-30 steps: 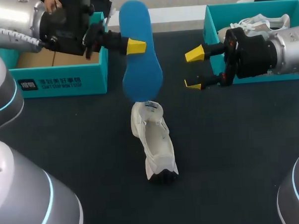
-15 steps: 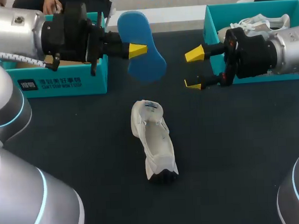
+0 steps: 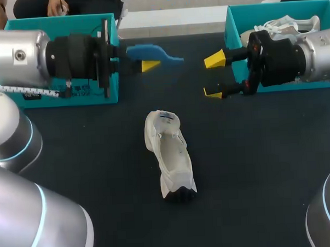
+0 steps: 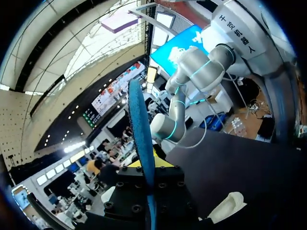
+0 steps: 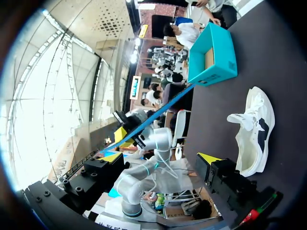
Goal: Take the shoe out of the shoebox, open the shoe tongue, remove and reinsert the insole, then place the shoe into the shoebox
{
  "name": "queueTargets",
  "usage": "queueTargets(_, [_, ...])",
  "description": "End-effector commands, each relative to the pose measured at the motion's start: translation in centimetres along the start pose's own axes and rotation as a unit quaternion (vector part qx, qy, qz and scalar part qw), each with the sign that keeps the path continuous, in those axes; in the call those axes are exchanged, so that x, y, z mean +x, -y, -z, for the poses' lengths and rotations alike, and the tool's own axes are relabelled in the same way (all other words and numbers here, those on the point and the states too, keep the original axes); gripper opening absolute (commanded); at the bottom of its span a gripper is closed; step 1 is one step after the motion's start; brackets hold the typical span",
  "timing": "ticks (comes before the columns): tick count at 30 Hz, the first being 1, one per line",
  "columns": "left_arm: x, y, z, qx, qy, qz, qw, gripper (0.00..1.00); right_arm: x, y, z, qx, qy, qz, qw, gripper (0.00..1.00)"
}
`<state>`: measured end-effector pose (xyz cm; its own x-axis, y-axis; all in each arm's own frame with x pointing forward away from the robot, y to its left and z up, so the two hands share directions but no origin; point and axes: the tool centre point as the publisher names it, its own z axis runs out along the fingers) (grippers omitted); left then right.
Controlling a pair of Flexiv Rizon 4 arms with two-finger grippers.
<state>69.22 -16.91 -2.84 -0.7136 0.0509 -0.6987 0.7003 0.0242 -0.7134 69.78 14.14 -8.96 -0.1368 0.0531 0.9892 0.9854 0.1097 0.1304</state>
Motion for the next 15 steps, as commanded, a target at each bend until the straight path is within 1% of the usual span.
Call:
queueTargets(1, [1.9,-2.2,0.5,0.003,0.019,-0.195,0.981,0.0,0.0,0.1,-0.1,-0.001,0.002,-0.001,1.0,1.0])
queueTargets(4, [2.7,-3.2,0.8,-0.006,0.01,-0.258,0.966,0.0,0.0,0.1,-0.1,-0.001,0.002,-0.001,1.0,1.0])
queueTargets(8, [3.4,-4.2,1.1,-0.031,0.016,-0.304,0.952,0.0,0.0,0.1,-0.1,-0.001,0.002,-0.001,1.0,1.0])
queueTargets(9, [3.8,-4.5,1.1,-0.031,0.007,-0.336,0.941,0.0,0.0,0.1,-0.1,-0.001,0.002,-0.001,1.0,1.0])
queueTargets(10, [4.0,-4.7,1.2,-0.039,0.015,-0.325,0.945,0.0,0.1,-0.1,-0.1,0.001,0.002,-0.001,1.0,1.0])
queueTargets(11, [4.3,-4.8,1.1,-0.044,0.013,-0.352,0.935,0.0,0.1,-0.2,-0.2,0.002,0.002,-0.001,1.0,1.0])
queueTargets(13, [4.7,-5.1,1.1,-0.054,0.015,-0.365,0.929,0.0,0.1,-0.3,-0.3,0.003,0.002,-0.002,1.0,1.0])
queueTargets(14, [4.9,-5.4,1.0,-0.065,0.018,-0.384,0.921,0.0,0.0,-0.4,-0.4,0.004,0.002,-0.003,1.0,1.0])
queueTargets(15, [5.0,-5.4,0.9,-0.067,0.019,-0.393,0.917,0.0,-0.1,-0.5,-0.5,0.005,0.0,-0.004,1.0,1.0])
